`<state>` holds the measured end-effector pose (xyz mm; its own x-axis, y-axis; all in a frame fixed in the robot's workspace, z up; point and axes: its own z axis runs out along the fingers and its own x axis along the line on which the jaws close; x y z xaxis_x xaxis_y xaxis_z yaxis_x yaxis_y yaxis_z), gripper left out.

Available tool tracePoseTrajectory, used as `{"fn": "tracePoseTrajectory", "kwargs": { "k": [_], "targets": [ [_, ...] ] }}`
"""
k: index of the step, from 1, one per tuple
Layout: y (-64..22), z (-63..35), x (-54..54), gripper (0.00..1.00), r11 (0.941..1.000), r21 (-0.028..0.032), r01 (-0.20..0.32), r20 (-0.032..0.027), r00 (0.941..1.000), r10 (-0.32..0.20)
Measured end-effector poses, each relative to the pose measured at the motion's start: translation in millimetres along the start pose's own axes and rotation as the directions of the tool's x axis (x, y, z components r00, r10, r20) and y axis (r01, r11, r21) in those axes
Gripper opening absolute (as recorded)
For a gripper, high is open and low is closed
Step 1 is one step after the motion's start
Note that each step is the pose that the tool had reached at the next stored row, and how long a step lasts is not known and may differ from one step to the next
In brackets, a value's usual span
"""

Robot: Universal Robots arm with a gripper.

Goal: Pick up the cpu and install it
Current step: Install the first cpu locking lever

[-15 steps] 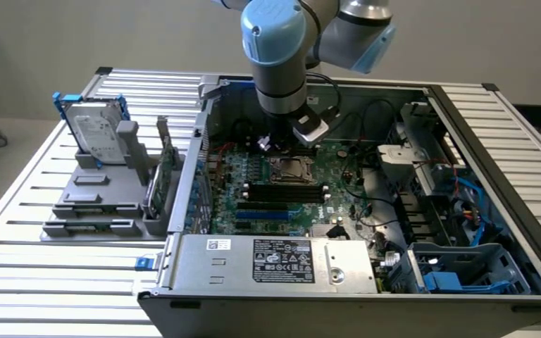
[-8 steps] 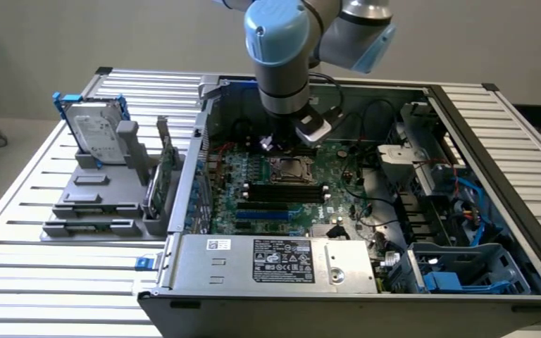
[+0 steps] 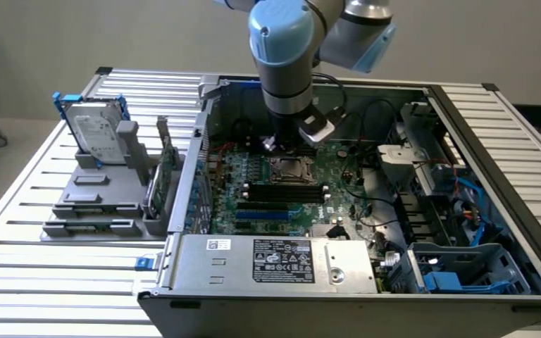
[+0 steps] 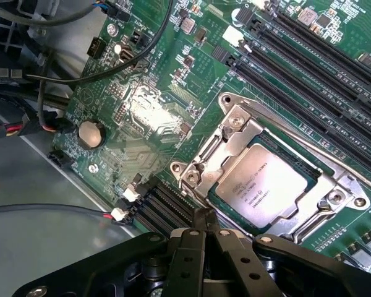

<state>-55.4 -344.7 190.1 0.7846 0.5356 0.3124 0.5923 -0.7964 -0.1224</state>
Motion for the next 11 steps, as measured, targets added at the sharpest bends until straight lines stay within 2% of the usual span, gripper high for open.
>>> {"fn": "tracePoseTrajectory", "kwargs": {
  "k": [11],
  "targets": [
    [2.8,1.6,3.4,0.11,1.0,-0.0001,0.0,0.0003,1.0,0.0]
  ]
}}
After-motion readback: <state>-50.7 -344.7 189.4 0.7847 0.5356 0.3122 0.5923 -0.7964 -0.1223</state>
